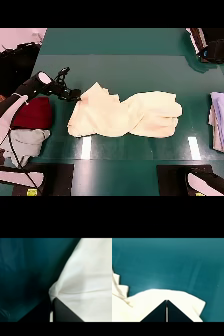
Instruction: Fold the shirts.
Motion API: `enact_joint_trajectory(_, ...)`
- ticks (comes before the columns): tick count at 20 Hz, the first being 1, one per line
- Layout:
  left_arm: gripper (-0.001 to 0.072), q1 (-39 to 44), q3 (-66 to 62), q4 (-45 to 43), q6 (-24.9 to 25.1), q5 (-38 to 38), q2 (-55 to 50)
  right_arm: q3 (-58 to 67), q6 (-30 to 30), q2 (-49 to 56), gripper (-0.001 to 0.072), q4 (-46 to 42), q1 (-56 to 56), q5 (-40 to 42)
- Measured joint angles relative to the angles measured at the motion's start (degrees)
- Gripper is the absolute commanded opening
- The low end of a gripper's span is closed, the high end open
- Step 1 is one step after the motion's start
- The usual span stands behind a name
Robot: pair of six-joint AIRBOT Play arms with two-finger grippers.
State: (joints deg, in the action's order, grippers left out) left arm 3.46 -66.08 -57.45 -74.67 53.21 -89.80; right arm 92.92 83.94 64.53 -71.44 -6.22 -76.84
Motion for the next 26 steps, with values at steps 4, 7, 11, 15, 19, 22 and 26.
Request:
enact_joint_trajectory(4, 0.0024, -0.11, -4.68, 0.42, 0.04, 0.85, 0.79, -5.18, -0.02, 0.0, 0.002, -4.2, 3.02, -4.09)
enact_joint_trajectory(7, 0.0024, -0.11, -9.86, 0.48, 0.11, 1.4, 2.25, -13.64, 0.0, 0.52, 0.0583, -5.25, 8.94, -4.61)
enact_joint_trajectory(11, 0.0024, -0.11, -13.94, 0.57, 0.15, 1.73, 3.32, -22.99, -2.14, 5.97, 0.0553, 0.0, 17.31, -1.86)
enact_joint_trajectory(15, 0.0024, -0.09, -15.12, 0.63, 0.13, 2.01, 3.61, -26.6, -5.4, 14.8, 0.0551, 7.17, 19.93, 3.96)
enact_joint_trajectory(19, 0.0024, -0.11, -15.47, 0.7, 0.13, 2.1, 3.67, -24.3, -6.58, 23.91, 0.0447, 10.34, 18.51, 7.96)
enact_joint_trajectory(22, 0.0024, -0.11, -15.56, 0.7, 0.02, 2.1, 3.69, -20.5, -6.88, 29.4, 0.0447, 11.56, 16.57, 8.61)
enact_joint_trajectory(26, 0.0024, -0.11, -15.56, 0.7, -0.02, 2.12, 3.69, -16.09, -7.08, 34.05, 0.0021, 12.07, 13.33, 9.62)
